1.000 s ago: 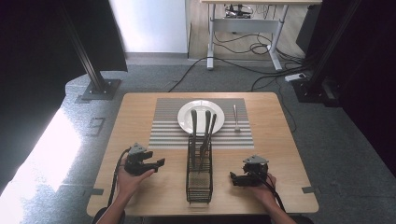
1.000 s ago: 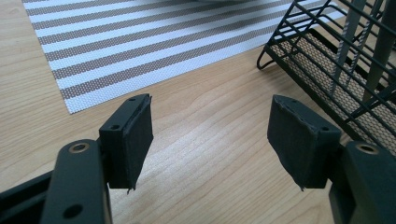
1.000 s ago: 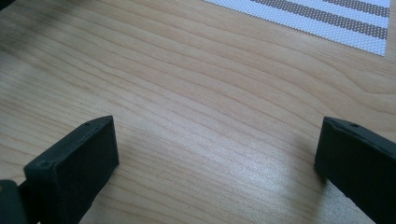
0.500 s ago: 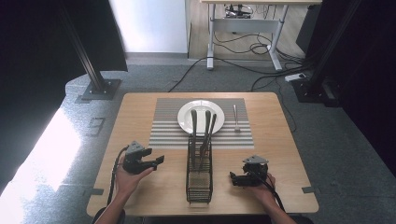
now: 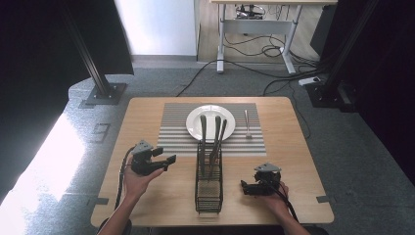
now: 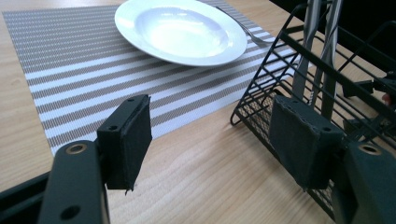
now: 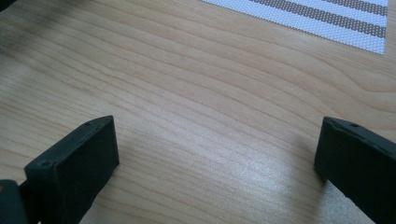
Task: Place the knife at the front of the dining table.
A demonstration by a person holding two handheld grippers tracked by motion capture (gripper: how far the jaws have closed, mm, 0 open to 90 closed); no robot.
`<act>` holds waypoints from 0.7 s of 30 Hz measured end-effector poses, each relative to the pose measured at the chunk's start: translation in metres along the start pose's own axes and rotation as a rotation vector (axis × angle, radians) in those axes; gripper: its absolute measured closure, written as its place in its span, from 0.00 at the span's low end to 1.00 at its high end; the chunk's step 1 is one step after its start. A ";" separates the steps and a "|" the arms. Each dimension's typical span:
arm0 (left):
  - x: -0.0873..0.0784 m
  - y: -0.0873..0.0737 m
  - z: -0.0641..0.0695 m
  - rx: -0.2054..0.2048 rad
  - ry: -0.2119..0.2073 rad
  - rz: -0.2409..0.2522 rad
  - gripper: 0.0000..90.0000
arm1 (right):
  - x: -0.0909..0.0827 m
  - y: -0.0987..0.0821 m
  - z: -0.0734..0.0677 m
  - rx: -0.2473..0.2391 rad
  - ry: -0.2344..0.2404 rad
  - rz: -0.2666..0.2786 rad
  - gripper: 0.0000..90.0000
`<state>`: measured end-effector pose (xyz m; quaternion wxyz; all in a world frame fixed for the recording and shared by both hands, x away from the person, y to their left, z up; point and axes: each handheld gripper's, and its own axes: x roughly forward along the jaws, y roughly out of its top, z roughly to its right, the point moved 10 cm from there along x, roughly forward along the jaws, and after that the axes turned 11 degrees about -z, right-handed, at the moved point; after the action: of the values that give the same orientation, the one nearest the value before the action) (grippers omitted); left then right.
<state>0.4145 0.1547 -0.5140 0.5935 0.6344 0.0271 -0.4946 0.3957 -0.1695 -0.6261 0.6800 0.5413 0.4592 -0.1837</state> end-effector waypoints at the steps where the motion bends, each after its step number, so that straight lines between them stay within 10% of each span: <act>1: -0.001 0.002 0.001 -0.002 -0.004 0.006 0.34 | 0.000 0.000 0.000 0.000 0.000 0.000 0.00; 21: -0.013 0.057 0.017 -0.009 -0.100 0.094 0.38 | 0.000 0.000 0.000 0.002 0.001 0.001 0.00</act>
<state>0.4334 0.1313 -0.4608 0.6195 0.6069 -0.0303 -0.4970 0.3954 -0.1693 -0.6260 0.6794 0.5423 0.4590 -0.1834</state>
